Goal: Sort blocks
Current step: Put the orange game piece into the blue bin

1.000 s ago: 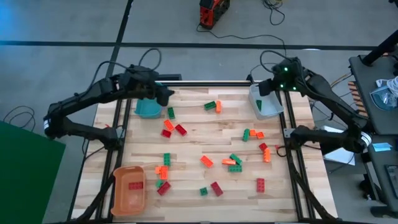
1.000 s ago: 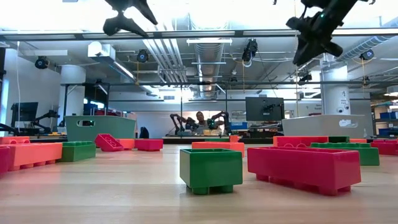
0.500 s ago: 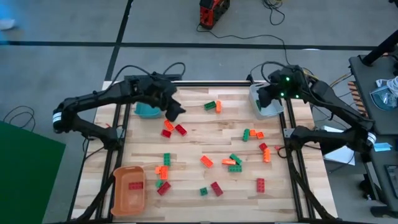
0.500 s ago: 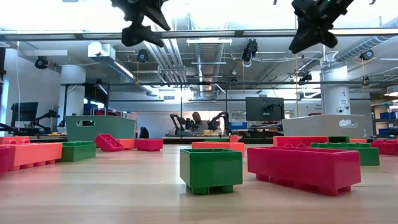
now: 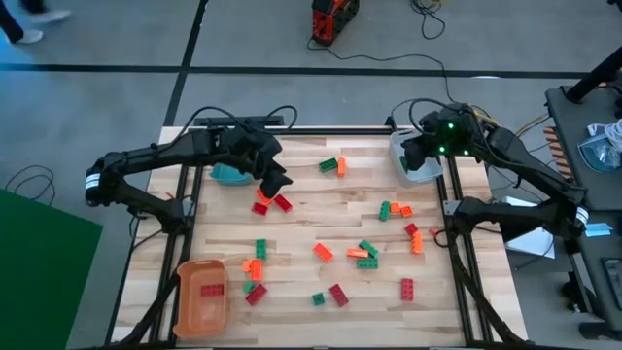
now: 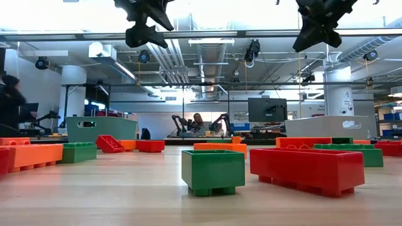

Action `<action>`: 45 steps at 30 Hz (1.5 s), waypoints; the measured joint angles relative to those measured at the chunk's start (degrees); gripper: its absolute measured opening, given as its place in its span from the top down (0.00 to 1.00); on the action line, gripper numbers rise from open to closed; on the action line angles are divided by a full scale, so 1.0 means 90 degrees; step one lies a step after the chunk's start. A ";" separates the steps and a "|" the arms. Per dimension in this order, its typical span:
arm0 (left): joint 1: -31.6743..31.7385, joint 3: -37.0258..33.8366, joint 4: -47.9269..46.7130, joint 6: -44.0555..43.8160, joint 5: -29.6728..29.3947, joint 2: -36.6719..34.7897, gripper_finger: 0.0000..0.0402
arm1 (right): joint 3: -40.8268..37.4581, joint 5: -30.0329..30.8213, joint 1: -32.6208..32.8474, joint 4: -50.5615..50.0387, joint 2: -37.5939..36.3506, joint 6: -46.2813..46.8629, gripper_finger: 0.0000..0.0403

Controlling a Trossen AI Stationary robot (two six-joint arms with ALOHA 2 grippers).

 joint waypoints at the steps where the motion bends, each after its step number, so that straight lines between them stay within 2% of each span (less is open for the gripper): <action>1: 0.0000 0.0000 -0.0002 -0.0005 -0.0006 0.0000 0.50 | 0.0000 -0.0076 0.0036 -0.0020 -0.0023 0.0026 0.86; 11: -0.0067 0.0000 0.0000 0.0156 -0.0011 0.0008 0.50 | 0.0000 -0.0197 0.0926 -0.0599 -0.0188 0.0286 0.84; 18: -0.0730 -0.0005 0.0533 0.0968 0.0216 0.0362 0.50 | -0.0002 -0.0216 0.1733 -0.0849 -0.0186 0.0189 0.85; 23: -0.1269 -0.0007 0.1101 0.1445 0.0201 0.0949 0.50 | -0.0002 -0.0172 0.1781 -0.0826 -0.0185 0.0342 0.82; 31: -0.1615 -0.0007 0.1545 0.2056 -0.0036 0.1958 0.50 | -0.0002 -0.0173 0.1781 -0.0829 -0.0503 0.0365 0.73; 37: -0.1794 -0.0005 0.1944 0.2097 0.0022 0.2608 0.50 | -0.0002 -0.0173 0.1781 -0.0832 -0.0747 0.0455 0.63; 41: -0.1930 -0.0007 0.1923 0.2004 0.0044 0.2948 0.47 | -0.0002 -0.0174 0.1781 -0.0834 -0.0778 0.0447 0.57; 45: -0.2113 -0.0007 0.1906 0.2323 0.0014 0.3100 0.41 | -0.0002 -0.0175 0.1781 -0.0836 -0.0774 0.0383 0.51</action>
